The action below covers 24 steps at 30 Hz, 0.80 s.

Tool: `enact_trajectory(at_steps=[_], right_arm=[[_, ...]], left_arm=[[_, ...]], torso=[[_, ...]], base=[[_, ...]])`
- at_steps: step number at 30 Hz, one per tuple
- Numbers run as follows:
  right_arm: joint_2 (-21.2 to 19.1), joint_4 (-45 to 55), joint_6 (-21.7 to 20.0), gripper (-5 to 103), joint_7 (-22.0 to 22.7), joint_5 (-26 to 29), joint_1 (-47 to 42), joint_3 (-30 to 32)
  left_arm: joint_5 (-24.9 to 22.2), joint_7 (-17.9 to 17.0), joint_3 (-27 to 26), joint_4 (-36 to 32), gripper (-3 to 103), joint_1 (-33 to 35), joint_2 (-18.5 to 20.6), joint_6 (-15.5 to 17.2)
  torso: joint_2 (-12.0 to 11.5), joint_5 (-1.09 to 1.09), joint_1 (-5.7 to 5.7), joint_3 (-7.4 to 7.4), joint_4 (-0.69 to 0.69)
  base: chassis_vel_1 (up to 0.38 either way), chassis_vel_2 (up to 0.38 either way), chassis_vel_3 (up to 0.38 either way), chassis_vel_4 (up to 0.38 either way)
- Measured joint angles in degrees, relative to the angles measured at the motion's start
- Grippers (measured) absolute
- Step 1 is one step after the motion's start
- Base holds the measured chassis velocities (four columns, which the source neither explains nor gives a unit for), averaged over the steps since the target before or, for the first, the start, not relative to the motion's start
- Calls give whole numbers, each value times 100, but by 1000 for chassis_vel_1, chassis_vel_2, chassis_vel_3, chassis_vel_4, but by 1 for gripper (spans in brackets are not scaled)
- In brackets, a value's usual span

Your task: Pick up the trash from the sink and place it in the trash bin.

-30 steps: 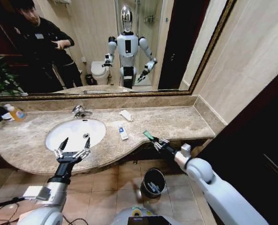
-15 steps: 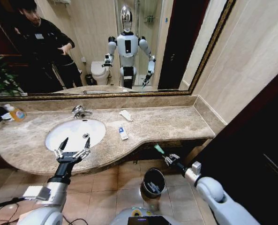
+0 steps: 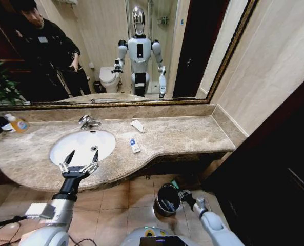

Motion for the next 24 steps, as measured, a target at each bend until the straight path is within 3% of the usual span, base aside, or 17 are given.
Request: enact_trajectory(at_steps=[10, 24], right_arm=[[320, -1251, 583, 20, 322, -205, 422, -110], [97, -1570, 736, 20, 268, -64, 471, -46]], left_arm=[[0, 0, 0, 0, 100, 0, 0, 0], [0, 0, 0, 0, 100, 0, 0, 0]], torso=[[0, -1, 0, 0, 0], [0, -2, 0, 0, 0]], base=[[0, 0, 0, 0], [0, 0, 0, 0]])
